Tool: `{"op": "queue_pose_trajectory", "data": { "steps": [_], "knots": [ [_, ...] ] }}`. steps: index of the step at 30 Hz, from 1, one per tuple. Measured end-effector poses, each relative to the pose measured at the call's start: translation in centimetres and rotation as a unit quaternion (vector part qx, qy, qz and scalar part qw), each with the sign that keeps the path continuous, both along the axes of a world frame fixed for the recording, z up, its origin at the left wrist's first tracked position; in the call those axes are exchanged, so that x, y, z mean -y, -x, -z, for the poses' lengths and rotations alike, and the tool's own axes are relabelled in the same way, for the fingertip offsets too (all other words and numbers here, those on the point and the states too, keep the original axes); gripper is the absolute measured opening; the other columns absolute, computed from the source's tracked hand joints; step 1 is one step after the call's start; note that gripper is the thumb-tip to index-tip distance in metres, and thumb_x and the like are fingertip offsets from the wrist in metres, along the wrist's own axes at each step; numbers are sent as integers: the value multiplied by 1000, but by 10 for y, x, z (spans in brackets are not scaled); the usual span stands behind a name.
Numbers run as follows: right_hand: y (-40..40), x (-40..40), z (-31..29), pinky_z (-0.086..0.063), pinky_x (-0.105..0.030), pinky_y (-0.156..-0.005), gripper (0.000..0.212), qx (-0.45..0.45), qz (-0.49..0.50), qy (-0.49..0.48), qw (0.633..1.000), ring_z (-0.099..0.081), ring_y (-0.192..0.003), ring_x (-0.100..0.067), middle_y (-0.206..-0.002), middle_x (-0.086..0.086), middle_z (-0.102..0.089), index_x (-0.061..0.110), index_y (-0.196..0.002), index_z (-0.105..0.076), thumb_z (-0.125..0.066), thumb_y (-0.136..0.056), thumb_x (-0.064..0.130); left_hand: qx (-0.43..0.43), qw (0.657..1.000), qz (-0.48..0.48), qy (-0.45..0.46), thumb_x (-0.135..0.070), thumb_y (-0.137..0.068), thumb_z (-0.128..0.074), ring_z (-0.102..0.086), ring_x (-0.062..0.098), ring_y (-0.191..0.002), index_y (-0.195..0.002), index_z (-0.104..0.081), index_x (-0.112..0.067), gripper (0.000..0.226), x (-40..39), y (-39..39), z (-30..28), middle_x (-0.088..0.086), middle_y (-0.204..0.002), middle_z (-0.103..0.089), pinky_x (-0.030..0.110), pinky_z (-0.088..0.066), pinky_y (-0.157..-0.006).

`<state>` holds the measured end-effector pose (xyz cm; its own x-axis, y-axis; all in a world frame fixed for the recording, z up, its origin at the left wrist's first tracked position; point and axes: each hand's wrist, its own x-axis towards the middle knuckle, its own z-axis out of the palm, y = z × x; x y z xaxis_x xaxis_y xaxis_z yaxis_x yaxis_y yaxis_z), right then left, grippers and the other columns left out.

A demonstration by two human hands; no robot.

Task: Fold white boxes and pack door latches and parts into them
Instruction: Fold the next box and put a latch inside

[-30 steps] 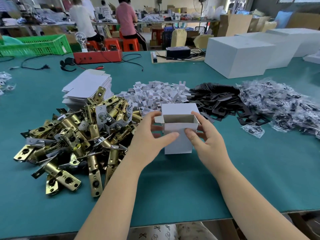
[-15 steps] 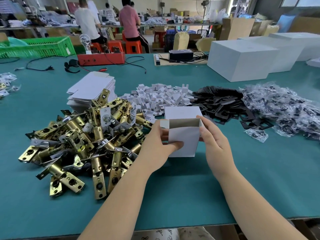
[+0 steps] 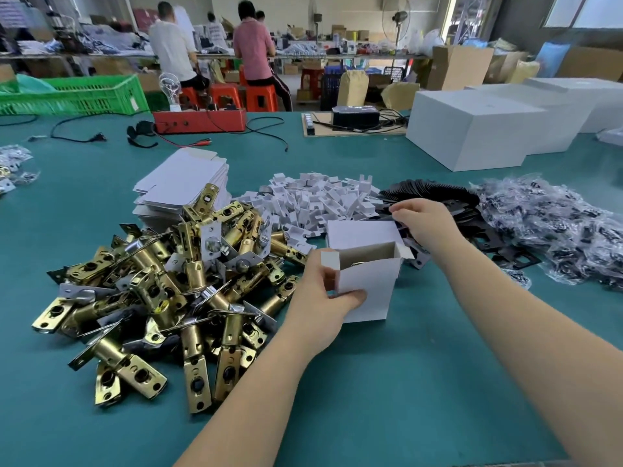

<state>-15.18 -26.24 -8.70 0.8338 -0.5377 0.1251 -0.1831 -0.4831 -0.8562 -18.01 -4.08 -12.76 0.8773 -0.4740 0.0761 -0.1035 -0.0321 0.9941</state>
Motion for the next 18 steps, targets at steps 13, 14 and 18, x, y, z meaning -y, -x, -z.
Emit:
{"op": "queue_pose_trajectory", "data": {
  "steps": [13, 14, 18],
  "knots": [
    [-72, 19, 0, -23, -32, -108, 42, -278, -201, 258, 903, -34, -137, -22, -151, -1, -38, 30, -136, -52, -29, -103, 43, -45, 997, 18, 56, -10, -60, -66, -63, 16, -98, -112, -50, -24, 56, 5, 2, -4, 6, -104, -68, 29, -53, -84],
    [-75, 18, 1, -26, -33, -104, 42, -284, -202, 257, 901, -38, -134, -23, -150, -3, -39, 31, -134, -53, -28, -103, 44, -45, 997, 18, 57, -10, -60, -66, -64, 16, -97, -111, -50, -24, 55, 5, 2, -3, 5, -103, -68, 29, -53, -84],
    [-75, 16, 9, -32, -32, -94, 39, -236, -161, 156, 946, -47, -116, -21, -142, -3, -48, 29, -123, -61, -38, -98, 49, -49, 997, 22, 51, -12, -61, -66, -64, 9, -92, -108, -50, -29, 53, 4, -1, -1, -4, -96, -69, 20, -53, -76]
  ]
}}
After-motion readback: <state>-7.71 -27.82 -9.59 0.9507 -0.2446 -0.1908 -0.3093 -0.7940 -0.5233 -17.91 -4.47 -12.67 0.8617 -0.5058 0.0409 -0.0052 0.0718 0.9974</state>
